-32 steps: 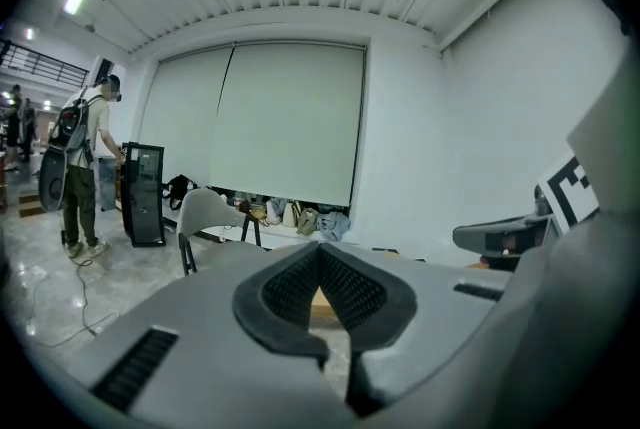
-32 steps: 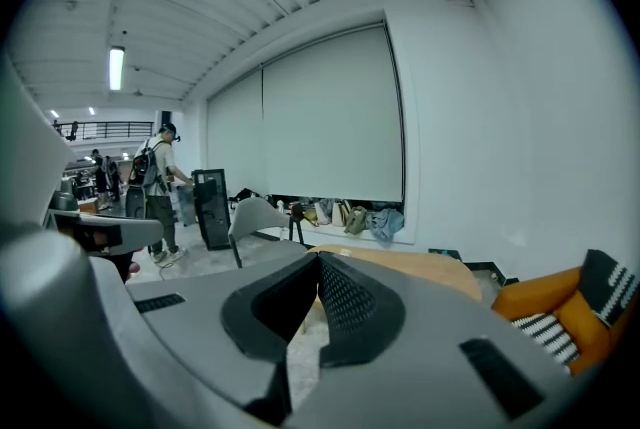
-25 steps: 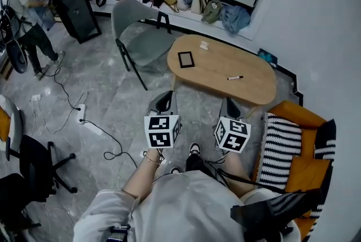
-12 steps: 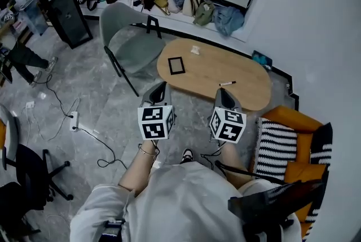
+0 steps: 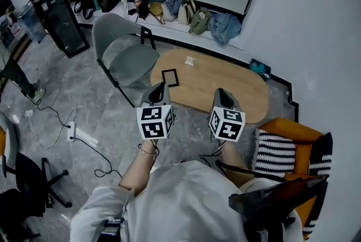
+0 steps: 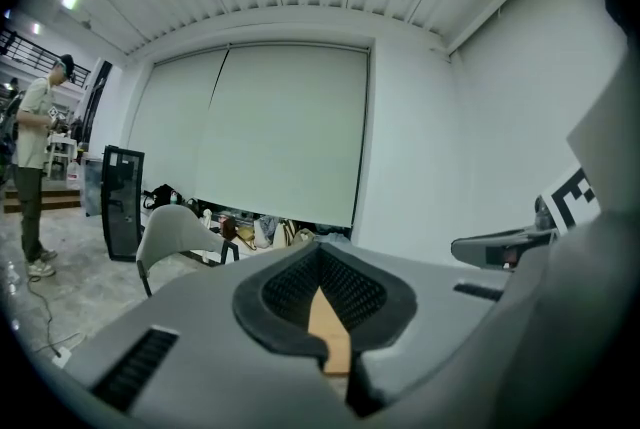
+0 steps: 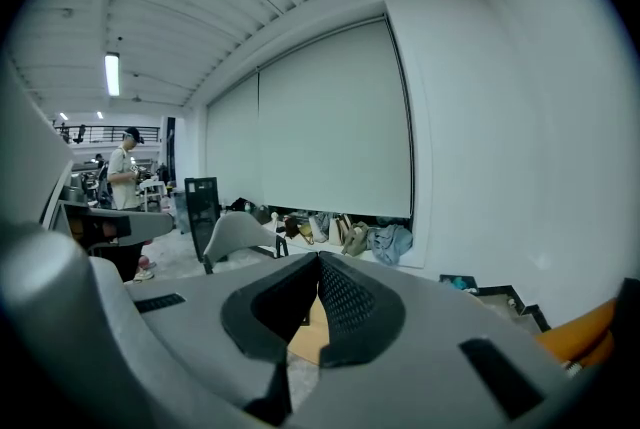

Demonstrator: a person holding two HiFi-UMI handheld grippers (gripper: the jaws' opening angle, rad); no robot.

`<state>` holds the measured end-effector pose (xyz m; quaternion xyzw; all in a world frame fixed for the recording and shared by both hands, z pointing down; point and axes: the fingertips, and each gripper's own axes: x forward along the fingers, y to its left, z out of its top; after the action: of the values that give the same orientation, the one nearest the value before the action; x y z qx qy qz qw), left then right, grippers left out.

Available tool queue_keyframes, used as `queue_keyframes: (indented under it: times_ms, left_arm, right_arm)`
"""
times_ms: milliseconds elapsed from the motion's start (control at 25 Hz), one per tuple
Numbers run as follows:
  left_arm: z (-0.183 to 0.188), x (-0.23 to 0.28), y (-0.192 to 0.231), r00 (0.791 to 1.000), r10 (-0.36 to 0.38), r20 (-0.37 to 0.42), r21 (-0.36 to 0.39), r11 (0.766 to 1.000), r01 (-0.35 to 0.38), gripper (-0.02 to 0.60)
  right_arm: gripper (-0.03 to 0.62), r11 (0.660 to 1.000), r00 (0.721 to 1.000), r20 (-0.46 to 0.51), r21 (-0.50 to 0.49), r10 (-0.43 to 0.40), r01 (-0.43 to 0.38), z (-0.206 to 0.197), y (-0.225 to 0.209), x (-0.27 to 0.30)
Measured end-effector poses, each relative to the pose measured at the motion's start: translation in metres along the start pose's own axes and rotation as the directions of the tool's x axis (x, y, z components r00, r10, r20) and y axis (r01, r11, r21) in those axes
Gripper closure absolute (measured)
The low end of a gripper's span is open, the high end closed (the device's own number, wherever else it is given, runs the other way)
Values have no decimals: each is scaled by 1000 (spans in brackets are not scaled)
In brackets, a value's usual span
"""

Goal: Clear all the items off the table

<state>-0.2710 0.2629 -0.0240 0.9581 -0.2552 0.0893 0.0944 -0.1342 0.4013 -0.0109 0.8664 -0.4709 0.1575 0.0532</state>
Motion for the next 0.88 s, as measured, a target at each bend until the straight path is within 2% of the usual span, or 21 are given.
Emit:
queue_keyframes:
  times_ms: [280, 560, 880]
  left_arm:
    - [1, 46, -8, 1000, 15, -16, 0, 1000, -15, 574]
    - [-11, 77, -10, 996, 66, -62, -19, 998, -67, 574]
    - [-17, 96, -20, 993, 61, -97, 8, 998, -60, 574]
  right_arm:
    - [569, 1000, 1000, -23, 4, 21, -21, 3, -28, 39]
    - [569, 999, 996, -73, 20, 50, -49, -4, -53, 70]
    - [569, 998, 991, -122, 52, 53, -47, -19, -69, 85]
